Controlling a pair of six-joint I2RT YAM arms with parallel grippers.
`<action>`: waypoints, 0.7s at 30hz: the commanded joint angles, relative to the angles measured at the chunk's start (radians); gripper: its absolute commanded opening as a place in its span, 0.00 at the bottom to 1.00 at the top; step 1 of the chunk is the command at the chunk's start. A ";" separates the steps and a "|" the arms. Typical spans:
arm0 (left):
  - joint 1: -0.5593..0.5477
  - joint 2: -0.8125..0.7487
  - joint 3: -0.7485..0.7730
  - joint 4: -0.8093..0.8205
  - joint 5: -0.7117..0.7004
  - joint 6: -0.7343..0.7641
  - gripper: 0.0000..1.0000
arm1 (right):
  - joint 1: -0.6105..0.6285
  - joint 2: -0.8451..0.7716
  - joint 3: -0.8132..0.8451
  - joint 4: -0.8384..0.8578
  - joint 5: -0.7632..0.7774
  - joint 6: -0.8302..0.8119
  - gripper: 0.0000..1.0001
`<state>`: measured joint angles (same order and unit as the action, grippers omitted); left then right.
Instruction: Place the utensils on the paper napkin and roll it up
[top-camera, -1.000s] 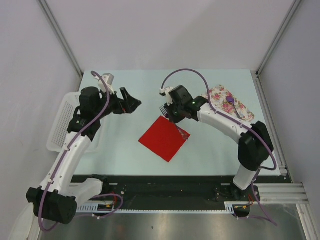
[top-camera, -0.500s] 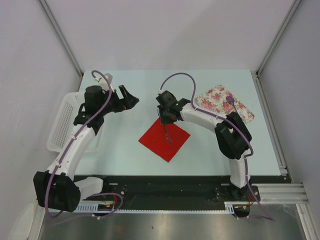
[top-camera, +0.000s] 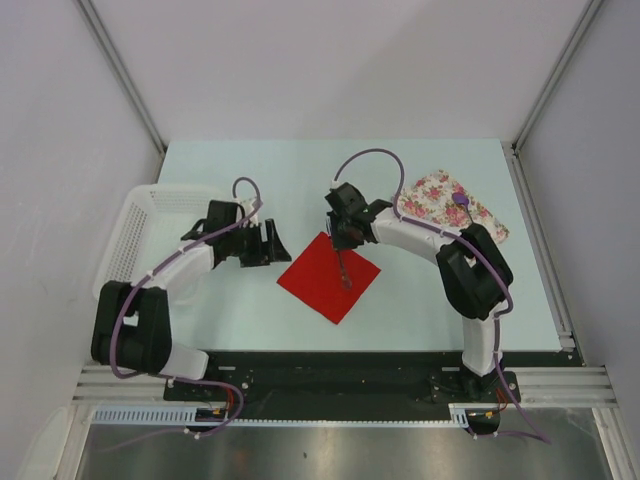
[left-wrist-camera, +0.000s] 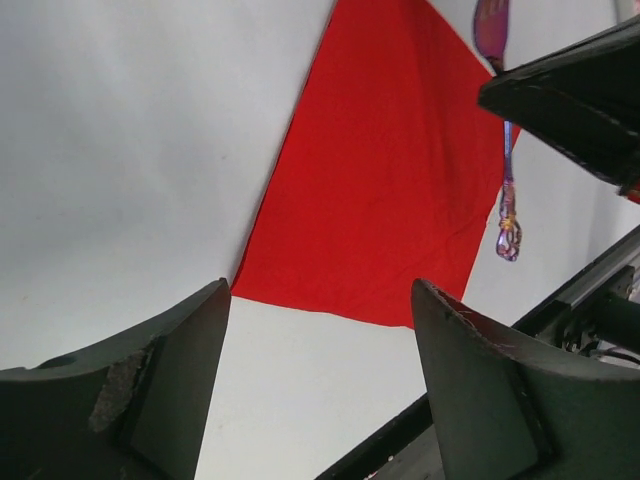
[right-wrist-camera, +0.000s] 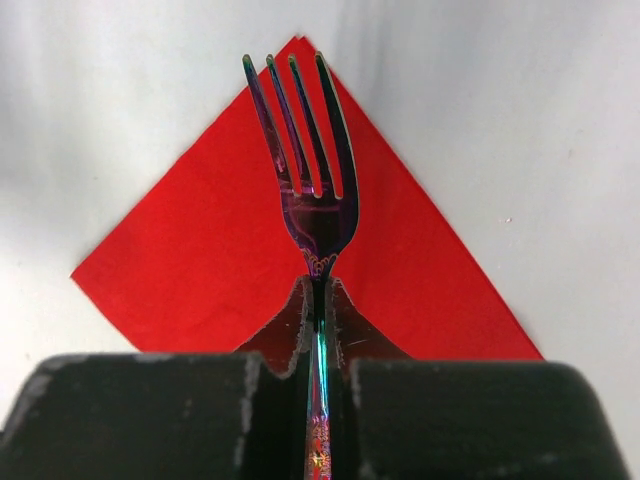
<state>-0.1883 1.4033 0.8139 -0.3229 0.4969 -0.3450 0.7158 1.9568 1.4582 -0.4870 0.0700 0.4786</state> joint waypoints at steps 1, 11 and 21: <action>-0.028 0.095 0.048 0.064 0.048 0.034 0.77 | -0.006 -0.085 -0.018 0.051 -0.004 0.017 0.00; -0.094 0.261 0.083 0.153 0.051 0.002 0.71 | -0.045 -0.110 -0.041 0.051 -0.027 0.032 0.00; -0.161 0.350 0.100 0.220 0.061 -0.071 0.67 | -0.062 -0.099 -0.039 0.053 -0.042 0.035 0.00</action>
<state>-0.3206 1.7271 0.9016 -0.1593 0.5385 -0.3771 0.6636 1.9034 1.4189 -0.4648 0.0330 0.4976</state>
